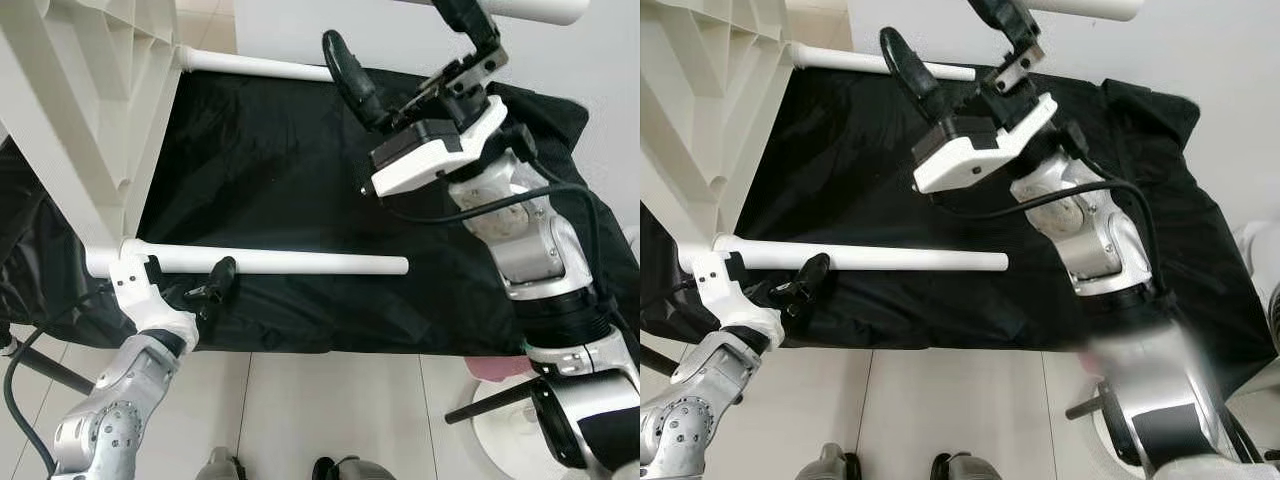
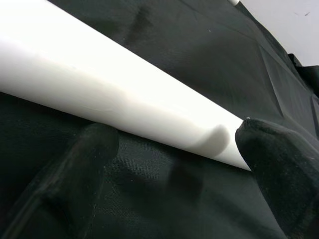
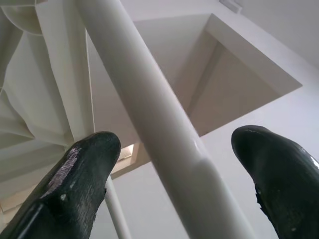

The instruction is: Building children table

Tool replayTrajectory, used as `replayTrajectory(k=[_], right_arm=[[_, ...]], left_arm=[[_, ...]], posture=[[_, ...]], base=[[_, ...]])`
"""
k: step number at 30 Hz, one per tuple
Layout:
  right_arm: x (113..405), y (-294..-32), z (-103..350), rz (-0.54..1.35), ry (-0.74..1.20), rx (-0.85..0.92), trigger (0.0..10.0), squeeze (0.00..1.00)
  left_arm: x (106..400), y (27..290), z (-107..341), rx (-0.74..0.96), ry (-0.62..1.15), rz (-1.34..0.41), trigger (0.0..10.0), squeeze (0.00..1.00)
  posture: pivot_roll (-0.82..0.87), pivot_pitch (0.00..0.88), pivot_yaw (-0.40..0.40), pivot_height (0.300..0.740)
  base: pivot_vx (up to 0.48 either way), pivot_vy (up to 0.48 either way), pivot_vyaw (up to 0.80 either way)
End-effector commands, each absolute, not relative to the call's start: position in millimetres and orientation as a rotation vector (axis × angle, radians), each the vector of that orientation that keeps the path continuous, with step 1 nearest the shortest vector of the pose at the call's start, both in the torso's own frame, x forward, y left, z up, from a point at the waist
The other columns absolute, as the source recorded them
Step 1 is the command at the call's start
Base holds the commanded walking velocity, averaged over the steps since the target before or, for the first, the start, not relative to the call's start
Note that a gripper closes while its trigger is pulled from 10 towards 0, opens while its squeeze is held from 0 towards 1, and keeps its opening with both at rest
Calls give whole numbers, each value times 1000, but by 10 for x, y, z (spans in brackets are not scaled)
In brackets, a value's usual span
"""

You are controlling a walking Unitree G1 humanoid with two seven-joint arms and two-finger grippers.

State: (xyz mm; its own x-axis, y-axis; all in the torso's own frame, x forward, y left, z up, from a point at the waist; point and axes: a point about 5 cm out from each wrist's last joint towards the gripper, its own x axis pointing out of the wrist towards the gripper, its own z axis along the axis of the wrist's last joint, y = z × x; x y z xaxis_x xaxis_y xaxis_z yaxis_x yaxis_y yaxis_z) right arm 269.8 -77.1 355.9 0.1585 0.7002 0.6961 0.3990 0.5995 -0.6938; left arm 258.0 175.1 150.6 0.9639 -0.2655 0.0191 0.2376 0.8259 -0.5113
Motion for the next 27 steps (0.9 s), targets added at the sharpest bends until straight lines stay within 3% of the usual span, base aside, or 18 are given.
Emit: replayTrajectory(k=[1, 14, 17, 27], right_arm=[[2666, -706, 3602, 320, -1473, -997, 10000, 0], [2805, -526, 3729, 307, -1331, -1066, 10000, 0], [2996, -311, 3566, 304, -1234, -1053, 10000, 0], [3171, -136, 3400, 253, -1160, -1053, 10000, 0]], left_arm=[[2559, 1688, 1476, -549, 43, -368, 10000, 0], [2569, 1706, 1483, -553, 33, -359, 10000, 0], [2569, 1722, 1486, -553, 28, -352, 10000, 0], [2578, 1724, 1496, -559, 23, -350, 10000, 0]], posture=[[44, 148, -72, 740], [41, 152, -74, 740], [39, 153, -73, 740], [40, 155, -71, 740]], base=[[0, 0, 0], [0, 0, 0], [0, 0, 0], [0, 0, 0]])
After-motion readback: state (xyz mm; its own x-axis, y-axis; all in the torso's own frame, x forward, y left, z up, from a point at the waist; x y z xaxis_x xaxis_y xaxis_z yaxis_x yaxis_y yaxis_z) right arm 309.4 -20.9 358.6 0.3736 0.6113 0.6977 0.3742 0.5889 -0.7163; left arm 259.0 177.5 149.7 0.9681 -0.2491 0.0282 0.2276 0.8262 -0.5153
